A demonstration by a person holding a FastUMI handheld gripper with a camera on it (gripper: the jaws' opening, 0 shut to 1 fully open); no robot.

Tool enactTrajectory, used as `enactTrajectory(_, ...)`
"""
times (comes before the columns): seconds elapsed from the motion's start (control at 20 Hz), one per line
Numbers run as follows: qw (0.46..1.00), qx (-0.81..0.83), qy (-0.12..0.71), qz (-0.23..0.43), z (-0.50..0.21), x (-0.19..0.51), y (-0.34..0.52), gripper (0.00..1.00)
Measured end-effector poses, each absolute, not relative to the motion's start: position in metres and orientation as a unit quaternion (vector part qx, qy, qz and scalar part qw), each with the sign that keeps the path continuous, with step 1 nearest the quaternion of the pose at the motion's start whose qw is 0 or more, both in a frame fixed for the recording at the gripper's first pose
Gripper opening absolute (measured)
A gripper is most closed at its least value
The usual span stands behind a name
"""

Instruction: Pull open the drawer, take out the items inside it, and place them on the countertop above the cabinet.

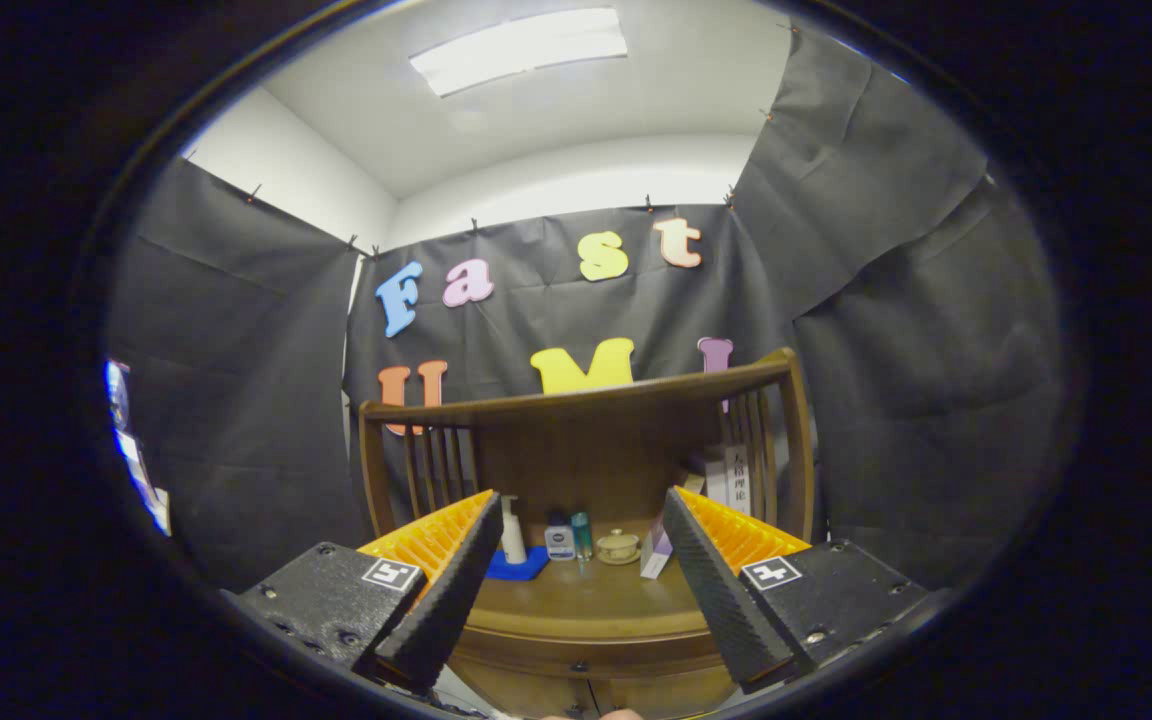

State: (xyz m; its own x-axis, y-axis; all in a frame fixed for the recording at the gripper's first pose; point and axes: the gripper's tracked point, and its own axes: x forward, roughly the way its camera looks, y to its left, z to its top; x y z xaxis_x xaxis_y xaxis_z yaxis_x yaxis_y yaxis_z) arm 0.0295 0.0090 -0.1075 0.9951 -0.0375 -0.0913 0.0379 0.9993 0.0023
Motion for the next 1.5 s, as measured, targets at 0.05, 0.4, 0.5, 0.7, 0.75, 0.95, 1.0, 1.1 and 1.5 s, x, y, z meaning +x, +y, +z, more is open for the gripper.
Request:
enactTrajectory(0.05,0.998,0.001,0.057,-0.022,-0.126,0.033,0.009,1.00)
enactTrajectory(0.4,0.989,0.016,0.146,-0.033,-0.248,0.053,0.014,1.00)
enactTrajectory(0.5,0.985,0.015,0.167,-0.041,-0.283,0.057,0.011,1.00)
enactTrajectory(0.7,0.977,-0.009,0.208,-0.050,-0.345,0.062,0.011,1.00)
enactTrajectory(0.75,0.975,-0.015,0.217,-0.050,-0.359,0.063,0.009,1.00)
enactTrajectory(0.95,0.968,-0.029,0.242,-0.057,-0.397,0.071,0.005,0.97)
enactTrajectory(1.0,0.966,-0.028,0.249,-0.061,-0.405,0.074,-0.002,0.95)
enactTrajectory(1.1,0.964,-0.029,0.258,-0.064,-0.420,0.079,-0.006,0.83)
enactTrajectory(1.5,0.953,-0.050,0.287,-0.087,-0.463,0.092,-0.008,0.65)
